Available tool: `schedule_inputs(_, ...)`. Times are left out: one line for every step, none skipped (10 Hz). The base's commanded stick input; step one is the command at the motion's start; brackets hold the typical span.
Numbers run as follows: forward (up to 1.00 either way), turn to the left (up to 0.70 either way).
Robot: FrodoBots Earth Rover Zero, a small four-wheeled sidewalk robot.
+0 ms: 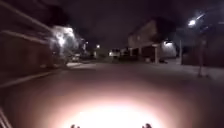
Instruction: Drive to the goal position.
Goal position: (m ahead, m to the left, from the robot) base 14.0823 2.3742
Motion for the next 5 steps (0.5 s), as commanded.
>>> schedule_inputs(1.00,0.00)
schedule_inputs(1.00,0.00)
schedule_inputs(1.00,0.00)
schedule_inputs(1.00,0.00)
schedule_inputs(1.00,0.00)
